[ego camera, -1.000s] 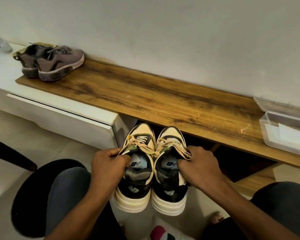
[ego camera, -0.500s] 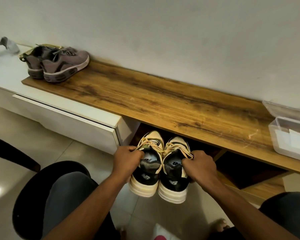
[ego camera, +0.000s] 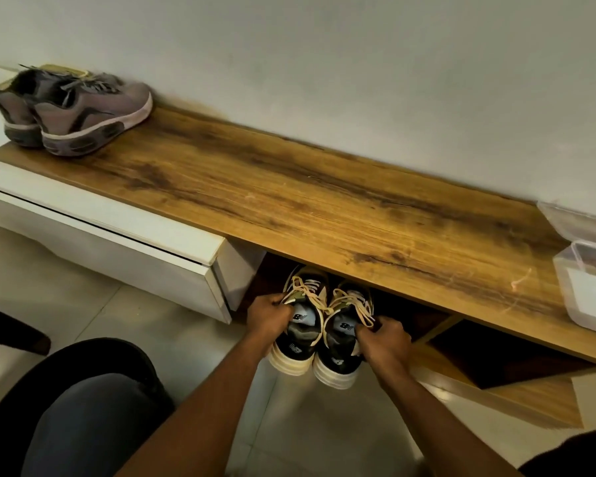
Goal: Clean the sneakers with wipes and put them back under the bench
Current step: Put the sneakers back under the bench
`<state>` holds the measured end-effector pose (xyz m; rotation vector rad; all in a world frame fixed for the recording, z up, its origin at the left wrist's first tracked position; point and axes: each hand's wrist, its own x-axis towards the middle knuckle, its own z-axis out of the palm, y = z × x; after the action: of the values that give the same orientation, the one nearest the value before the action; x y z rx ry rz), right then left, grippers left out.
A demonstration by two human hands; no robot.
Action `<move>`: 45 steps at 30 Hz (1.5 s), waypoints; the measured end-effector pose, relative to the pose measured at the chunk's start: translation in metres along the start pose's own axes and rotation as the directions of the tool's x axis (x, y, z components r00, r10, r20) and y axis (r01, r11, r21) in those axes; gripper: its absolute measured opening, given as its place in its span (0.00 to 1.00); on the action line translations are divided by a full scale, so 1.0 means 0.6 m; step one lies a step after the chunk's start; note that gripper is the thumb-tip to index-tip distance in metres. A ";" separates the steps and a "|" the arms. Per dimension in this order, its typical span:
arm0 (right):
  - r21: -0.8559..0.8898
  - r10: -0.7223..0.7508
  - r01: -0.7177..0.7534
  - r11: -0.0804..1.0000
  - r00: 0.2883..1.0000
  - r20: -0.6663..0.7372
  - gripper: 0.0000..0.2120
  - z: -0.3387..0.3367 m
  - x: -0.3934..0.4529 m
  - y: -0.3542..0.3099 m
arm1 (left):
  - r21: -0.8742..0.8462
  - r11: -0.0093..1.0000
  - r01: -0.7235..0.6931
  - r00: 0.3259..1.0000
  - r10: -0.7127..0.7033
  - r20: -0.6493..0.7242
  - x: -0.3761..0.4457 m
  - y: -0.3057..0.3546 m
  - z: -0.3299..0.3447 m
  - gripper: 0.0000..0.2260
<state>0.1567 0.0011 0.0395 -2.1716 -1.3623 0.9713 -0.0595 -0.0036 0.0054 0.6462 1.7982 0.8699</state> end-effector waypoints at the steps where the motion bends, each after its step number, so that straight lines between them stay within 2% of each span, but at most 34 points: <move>1: -0.001 0.005 -0.005 1.000 1.000 -0.019 0.08 0.007 0.004 0.002 | -0.002 1.000 -0.001 1.000 0.001 -0.006 -0.001 0.001 0.005 0.17; 4: 0.001 0.025 -0.025 1.000 0.997 -0.071 0.11 0.030 0.023 0.012 | -0.026 1.000 0.006 1.000 -0.006 -0.015 0.012 -0.012 0.019 0.15; 11: 0.019 0.068 -0.066 0.998 0.987 -0.148 0.13 0.084 0.057 0.043 | -0.027 0.998 -0.052 0.999 0.052 -0.017 0.071 -0.045 0.038 0.19; 15: 0.046 0.092 -0.085 0.995 0.977 -0.191 0.12 0.117 0.085 0.052 | -0.029 0.991 -0.129 0.992 0.129 -0.002 0.114 -0.057 0.051 0.19; 20: 0.050 0.120 -0.112 0.992 0.968 -0.222 0.13 0.141 0.127 0.056 | -0.021 0.990 -0.138 0.990 0.138 -0.005 0.160 -0.061 0.068 0.19; 25: -0.020 0.088 -0.094 0.995 0.975 -0.203 0.14 0.154 0.173 0.068 | 0.005 0.990 -0.144 0.990 0.144 -0.001 0.197 -0.066 0.091 0.19; 31: -0.127 0.091 -0.111 0.986 0.984 -0.153 0.15 0.162 0.204 0.090 | 0.050 0.986 -0.159 0.984 0.155 0.088 0.218 -0.097 0.102 0.21; 34: -0.103 0.072 -0.086 0.991 0.988 -0.136 0.17 0.168 0.203 0.093 | 0.063 0.984 -0.168 0.979 0.159 0.128 0.221 -0.101 0.098 0.23; 39: -0.016 0.059 -0.061 0.998 0.992 -0.108 0.18 0.174 0.191 0.093 | 0.208 0.961 -0.182 0.974 0.147 0.173 0.222 -0.099 0.091 0.26; 42: 0.018 0.025 -0.024 1.000 0.996 -0.081 0.20 0.174 0.173 0.090 | 0.244 0.955 -0.170 0.978 0.133 0.158 0.208 -0.103 0.093 0.26; 45: -0.021 -0.039 0.038 0.999 0.998 -0.051 0.20 0.174 0.158 0.087 | 0.315 0.924 -0.215 0.976 0.189 0.110 0.192 -0.106 0.093 0.25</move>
<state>0.1393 0.0597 -0.0981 -2.1612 -1.3904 0.8850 -0.0518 0.0601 -0.1219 1.0805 1.8426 0.6735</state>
